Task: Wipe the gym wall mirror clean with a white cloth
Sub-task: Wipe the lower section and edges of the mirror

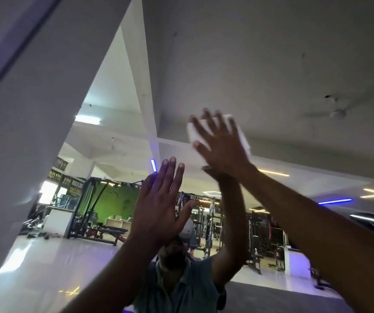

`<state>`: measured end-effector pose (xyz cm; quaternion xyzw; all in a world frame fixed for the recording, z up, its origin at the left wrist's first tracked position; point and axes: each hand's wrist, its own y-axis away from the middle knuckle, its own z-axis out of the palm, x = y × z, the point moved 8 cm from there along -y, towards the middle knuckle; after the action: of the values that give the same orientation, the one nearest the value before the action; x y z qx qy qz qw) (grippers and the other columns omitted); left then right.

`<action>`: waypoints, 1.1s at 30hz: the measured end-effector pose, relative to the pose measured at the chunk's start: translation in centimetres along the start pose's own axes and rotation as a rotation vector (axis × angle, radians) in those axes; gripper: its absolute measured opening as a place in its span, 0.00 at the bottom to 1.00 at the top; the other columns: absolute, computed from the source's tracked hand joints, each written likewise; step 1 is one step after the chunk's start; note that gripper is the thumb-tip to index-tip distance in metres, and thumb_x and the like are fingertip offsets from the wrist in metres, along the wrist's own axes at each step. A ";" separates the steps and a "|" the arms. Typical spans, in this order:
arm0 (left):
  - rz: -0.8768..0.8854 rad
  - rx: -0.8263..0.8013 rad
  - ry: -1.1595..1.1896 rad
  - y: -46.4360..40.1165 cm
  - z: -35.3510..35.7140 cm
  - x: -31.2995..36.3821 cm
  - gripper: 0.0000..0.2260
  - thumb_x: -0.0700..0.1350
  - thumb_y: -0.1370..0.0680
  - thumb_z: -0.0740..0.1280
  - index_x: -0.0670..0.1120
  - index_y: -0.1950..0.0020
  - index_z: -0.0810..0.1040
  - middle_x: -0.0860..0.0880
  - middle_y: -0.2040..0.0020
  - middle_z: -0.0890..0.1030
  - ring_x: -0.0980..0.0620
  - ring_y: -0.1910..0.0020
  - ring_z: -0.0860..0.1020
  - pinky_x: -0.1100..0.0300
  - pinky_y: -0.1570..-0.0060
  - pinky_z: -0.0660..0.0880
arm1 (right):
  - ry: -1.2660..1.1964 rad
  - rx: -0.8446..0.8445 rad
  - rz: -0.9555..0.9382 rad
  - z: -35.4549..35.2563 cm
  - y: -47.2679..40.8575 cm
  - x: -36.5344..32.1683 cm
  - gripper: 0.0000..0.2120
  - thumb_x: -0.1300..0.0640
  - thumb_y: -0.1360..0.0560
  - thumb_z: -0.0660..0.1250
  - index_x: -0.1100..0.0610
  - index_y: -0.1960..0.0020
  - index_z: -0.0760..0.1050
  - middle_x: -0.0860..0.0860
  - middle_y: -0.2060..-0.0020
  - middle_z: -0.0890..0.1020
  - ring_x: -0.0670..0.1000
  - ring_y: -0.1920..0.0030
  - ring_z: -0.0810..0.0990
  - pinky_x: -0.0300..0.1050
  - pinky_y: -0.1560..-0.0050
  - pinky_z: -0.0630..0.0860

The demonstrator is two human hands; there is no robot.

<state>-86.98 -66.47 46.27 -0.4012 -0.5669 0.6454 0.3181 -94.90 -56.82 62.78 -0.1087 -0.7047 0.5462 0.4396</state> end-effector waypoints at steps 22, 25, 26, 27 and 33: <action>0.014 0.040 -0.020 0.3 -0.2 -0.3 0.37 0.65 0.16 0.48 0.40 0.16 0.59 0.40 0.16 0.58 0.43 0.16 0.57 0.46 0.25 0.59 | 0.011 -0.015 0.393 0.2 14.6 15.3 0.31 0.39 0.15 0.46 0.49 0.15 0.59 0.59 0.17 0.60 0.66 0.19 0.62 0.71 0.21 0.58; -0.037 0.063 -0.030 0.1 -0.5 0.3 0.37 0.61 0.17 0.50 0.37 0.17 0.60 0.37 0.16 0.58 0.40 0.16 0.57 0.44 0.24 0.58 | 0.014 -0.035 0.612 0.2 19.6 18.5 0.32 0.39 0.15 0.45 0.50 0.15 0.60 0.62 0.18 0.64 0.68 0.21 0.64 0.72 0.22 0.59; -0.062 0.064 -0.009 -0.1 -0.5 1.4 0.36 0.60 0.18 0.51 0.37 0.17 0.60 0.35 0.16 0.57 0.39 0.16 0.56 0.43 0.23 0.57 | 0.020 -0.029 0.663 0.1 19.9 17.7 0.32 0.38 0.15 0.44 0.50 0.15 0.60 0.63 0.19 0.63 0.69 0.21 0.64 0.72 0.22 0.59; -0.061 0.061 0.017 -0.4 -0.3 2.9 0.35 0.58 0.18 0.51 0.36 0.16 0.59 0.35 0.16 0.56 0.38 0.16 0.55 0.42 0.23 0.56 | 0.024 -0.013 0.673 -0.2 19.5 16.2 0.33 0.38 0.15 0.44 0.51 0.15 0.59 0.63 0.18 0.63 0.70 0.21 0.64 0.72 0.22 0.58; 0.098 0.043 0.022 -0.3 2.1 9.4 0.32 0.55 0.16 0.54 0.40 0.15 0.58 0.40 0.15 0.56 0.42 0.16 0.56 0.43 0.21 0.57 | -0.099 -0.075 0.092 -0.2 20.4 2.8 0.31 0.38 0.14 0.40 0.45 0.13 0.46 0.54 0.14 0.44 0.61 0.15 0.40 0.66 0.17 0.38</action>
<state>-93.26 -59.29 45.15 -0.4287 -0.5288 0.6679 0.3008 -103.04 -47.19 46.54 -0.1301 -0.7397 0.5437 0.3745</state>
